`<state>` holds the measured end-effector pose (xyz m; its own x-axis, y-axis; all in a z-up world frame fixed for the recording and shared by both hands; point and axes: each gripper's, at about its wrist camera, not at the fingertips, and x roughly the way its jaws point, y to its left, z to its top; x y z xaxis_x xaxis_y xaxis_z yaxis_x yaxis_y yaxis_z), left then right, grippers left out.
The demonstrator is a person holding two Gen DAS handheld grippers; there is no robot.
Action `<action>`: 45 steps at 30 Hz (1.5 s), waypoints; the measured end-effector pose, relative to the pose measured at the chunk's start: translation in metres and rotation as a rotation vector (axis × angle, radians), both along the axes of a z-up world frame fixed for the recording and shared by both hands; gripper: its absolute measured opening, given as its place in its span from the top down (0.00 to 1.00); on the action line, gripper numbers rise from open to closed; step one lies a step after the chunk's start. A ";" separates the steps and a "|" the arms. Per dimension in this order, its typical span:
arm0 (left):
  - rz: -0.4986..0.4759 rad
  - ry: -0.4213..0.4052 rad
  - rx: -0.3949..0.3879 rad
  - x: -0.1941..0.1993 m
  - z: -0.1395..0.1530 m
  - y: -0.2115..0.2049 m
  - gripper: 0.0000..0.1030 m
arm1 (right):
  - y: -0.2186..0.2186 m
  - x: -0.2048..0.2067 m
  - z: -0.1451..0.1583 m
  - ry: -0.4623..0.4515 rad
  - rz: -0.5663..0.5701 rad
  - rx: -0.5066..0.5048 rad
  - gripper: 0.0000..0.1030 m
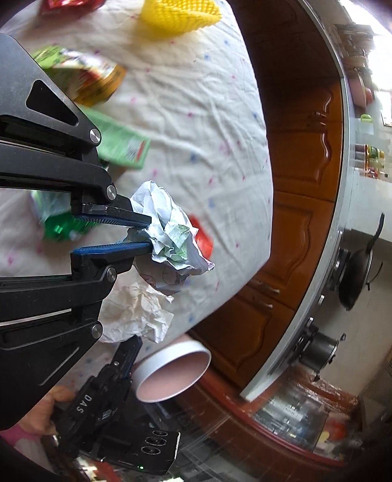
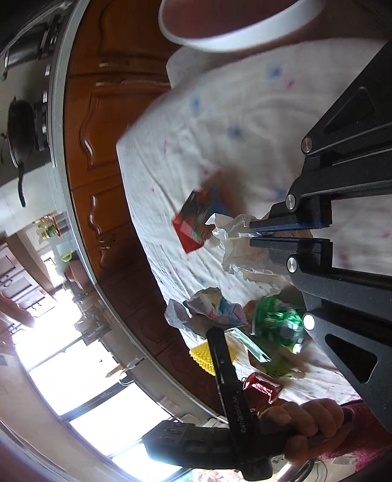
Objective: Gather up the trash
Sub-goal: 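Grasp crumpled tissue with left tool while right tool grasps white tissue, then carry both tissues over the bucket and open both tools to drop them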
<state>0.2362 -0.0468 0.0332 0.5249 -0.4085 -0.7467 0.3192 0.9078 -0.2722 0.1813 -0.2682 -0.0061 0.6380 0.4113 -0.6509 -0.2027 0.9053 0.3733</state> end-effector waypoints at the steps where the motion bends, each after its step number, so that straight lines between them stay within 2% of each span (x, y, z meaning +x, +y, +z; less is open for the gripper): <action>1: -0.001 -0.001 -0.003 -0.003 0.000 -0.002 0.90 | -0.006 -0.006 0.002 -0.003 -0.010 0.003 0.97; 9: -0.016 -0.009 -0.041 -0.035 0.000 -0.024 0.90 | -0.040 -0.042 0.017 -0.045 -0.082 0.018 0.97; 18: -0.063 -0.004 -0.062 -0.050 -0.001 -0.057 0.90 | -0.075 -0.068 0.026 -0.079 -0.158 0.031 0.97; 36: -0.186 -0.012 -0.054 -0.051 0.009 -0.134 0.90 | -0.153 -0.099 0.035 -0.114 -0.316 0.037 0.97; 45: -0.236 -0.013 -0.063 -0.044 0.015 -0.172 0.90 | -0.185 -0.102 0.036 -0.122 -0.383 0.032 0.97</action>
